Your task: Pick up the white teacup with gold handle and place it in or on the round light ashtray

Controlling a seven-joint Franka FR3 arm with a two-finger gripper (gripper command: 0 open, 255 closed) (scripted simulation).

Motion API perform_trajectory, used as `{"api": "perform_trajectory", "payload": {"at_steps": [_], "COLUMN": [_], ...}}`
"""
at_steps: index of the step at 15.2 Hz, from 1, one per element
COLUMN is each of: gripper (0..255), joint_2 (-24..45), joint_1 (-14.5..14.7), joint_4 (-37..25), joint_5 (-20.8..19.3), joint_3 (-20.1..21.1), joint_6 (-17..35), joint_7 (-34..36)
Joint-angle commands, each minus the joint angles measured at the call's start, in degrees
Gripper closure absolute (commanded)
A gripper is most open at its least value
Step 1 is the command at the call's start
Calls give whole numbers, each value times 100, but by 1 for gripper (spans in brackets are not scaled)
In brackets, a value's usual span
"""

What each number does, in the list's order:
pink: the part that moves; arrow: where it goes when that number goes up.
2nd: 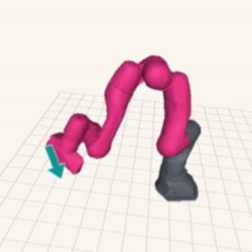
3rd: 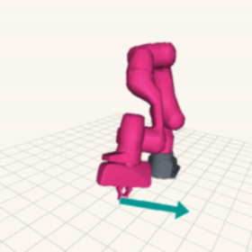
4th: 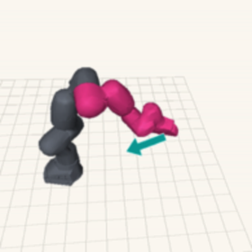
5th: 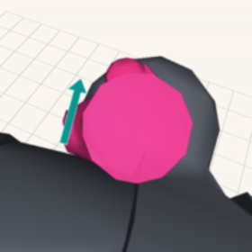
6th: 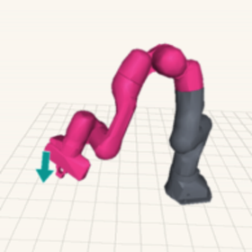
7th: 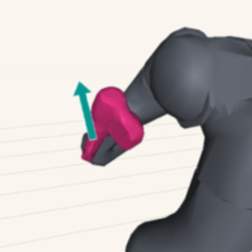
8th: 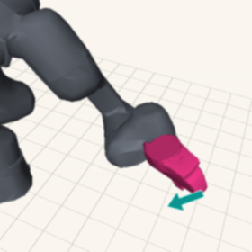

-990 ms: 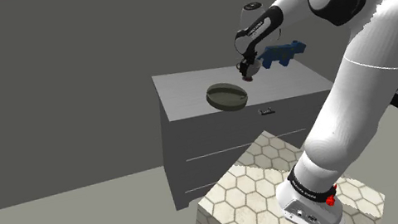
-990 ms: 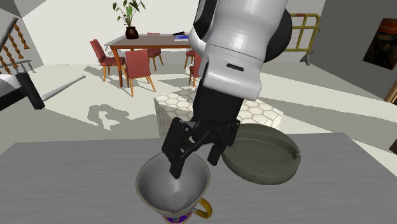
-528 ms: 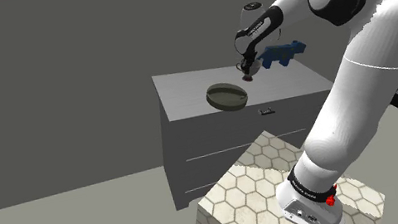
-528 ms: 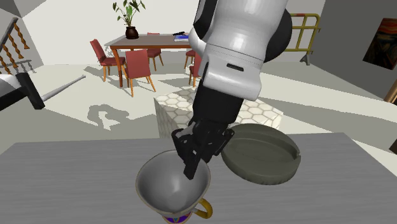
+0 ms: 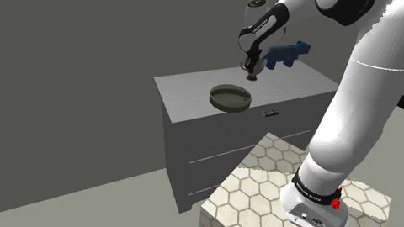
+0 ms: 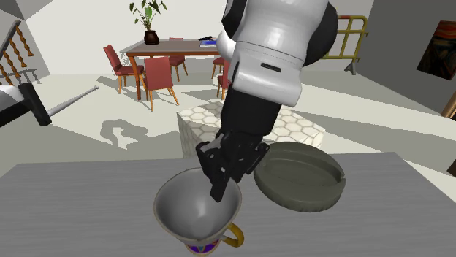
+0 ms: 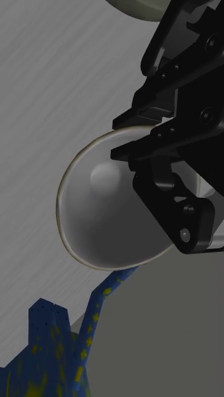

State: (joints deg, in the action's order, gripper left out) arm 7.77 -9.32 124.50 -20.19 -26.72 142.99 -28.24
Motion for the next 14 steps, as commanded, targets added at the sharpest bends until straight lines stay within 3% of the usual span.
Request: {"api": "perform_trajectory", "payload": {"at_steps": [1, 14], "gripper": [255, 255], "joint_2": [-109, -644], "joint_1": [19, 87], "joint_4": [-40, -500], "joint_5": [-19, -26], "joint_3": [1, 36], "joint_6": [-144, -1100], "joint_7": [-11, -200]}}
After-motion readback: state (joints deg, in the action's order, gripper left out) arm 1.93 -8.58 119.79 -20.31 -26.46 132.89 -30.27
